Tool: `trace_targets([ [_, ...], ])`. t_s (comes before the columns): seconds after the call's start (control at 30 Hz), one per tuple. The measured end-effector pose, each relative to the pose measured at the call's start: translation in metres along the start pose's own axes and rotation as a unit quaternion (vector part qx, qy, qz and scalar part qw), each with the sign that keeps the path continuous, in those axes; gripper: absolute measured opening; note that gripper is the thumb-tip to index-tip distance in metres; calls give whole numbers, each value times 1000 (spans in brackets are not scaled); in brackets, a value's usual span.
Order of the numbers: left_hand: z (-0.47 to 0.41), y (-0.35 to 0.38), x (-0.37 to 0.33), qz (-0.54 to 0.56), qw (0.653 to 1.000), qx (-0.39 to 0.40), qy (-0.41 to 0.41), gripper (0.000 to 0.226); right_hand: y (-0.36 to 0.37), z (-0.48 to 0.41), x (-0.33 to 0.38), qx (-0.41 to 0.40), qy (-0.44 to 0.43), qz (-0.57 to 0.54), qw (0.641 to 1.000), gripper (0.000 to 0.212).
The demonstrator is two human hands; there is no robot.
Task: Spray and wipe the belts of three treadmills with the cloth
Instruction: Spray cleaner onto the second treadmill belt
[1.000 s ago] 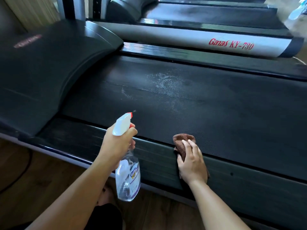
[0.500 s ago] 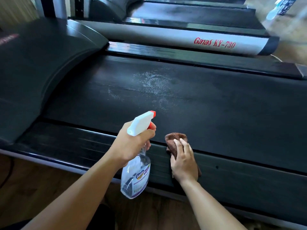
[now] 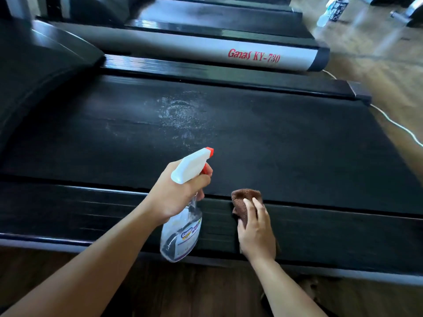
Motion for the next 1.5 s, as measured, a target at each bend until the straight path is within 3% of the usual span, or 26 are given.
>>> trace_targets([
  [0.13, -1, 9, -2, -24, 999, 40, -11, 21, -1, 3, -3, -7, -1, -9, 1000, 61],
  [0.33, -1, 12, 1, -14, 992, 113, -50, 58, -1, 2, -4, -1, -3, -7, 1000, 60],
  [0.53, -1, 24, -9, -31, 982, 181, -35, 37, 0, 2, -9, 1, -13, -11, 1000, 63],
  [0.8, -9, 47, -21, -46, 980, 194, -5, 26, -2, 2, -14, 4, -22, -16, 1000, 65],
  [1.2, -18, 63, -23, 9, 995, 86, 54, 16, -2, 3, -15, 6, -18, -21, 1000, 64],
  [1.5, -16, 63, -14, -7, 995, 93, 25, 18, -1, 3, -16, 2, -23, -13, 1000, 67],
])
Point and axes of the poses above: each hand's wrist, its own z-axis away from the middle knuckle, its own y-axis out of the palm, x = y × z, the point moved 2 cm from there along -z, towards the middle knuckle, and after that the axes turned 8 degrees about -x, right-handed, at the moved point
